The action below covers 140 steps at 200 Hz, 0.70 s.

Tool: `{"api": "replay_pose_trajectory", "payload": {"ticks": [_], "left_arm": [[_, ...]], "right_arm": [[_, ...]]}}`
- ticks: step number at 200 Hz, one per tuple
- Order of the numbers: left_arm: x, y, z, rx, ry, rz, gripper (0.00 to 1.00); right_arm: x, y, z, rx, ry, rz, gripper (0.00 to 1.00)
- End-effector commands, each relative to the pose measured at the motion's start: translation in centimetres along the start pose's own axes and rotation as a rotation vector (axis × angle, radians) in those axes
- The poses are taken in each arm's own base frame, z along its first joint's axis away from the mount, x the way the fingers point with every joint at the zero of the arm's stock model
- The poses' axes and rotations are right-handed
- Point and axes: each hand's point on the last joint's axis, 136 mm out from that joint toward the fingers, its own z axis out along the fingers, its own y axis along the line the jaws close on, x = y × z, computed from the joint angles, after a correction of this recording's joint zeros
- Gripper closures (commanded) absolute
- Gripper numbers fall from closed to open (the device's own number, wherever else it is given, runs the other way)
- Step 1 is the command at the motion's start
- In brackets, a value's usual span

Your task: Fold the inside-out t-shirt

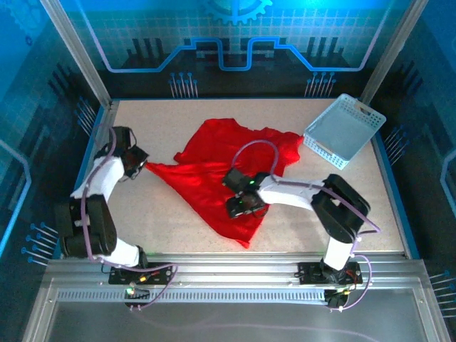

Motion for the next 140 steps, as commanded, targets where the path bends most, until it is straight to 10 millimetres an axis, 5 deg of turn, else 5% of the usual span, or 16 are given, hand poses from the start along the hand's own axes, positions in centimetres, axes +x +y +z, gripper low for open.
{"api": "replay_pose_trajectory", "payload": {"ticks": [1, 25, 60, 79, 140], "left_arm": [[-3.3, -4.1, 0.5, 0.069, -0.012, 0.001, 1.0], [-5.4, -6.8, 1.4, 0.051, 0.021, 0.049, 0.96], [-3.7, -6.8, -1.3, 0.045, 0.012, 0.082, 0.49], [0.2, -6.5, -4.1, 0.02, -0.034, 0.2, 0.25], [18.7, -0.5, -6.5, 0.004, 0.162, 0.476, 0.25]], "right_arm": [[-1.5, 4.6, -1.2, -0.072, -0.038, -0.015, 0.28], [-4.1, 5.1, -3.6, -0.081, -0.119, -0.035, 0.28], [-8.6, -2.9, -5.5, 0.056, -0.184, 0.032, 0.27], [-11.3, -7.2, -5.4, 0.076, -0.194, 0.089, 0.27], [-16.5, -16.7, -0.6, 0.098, -0.131, 0.273, 0.28]]}}
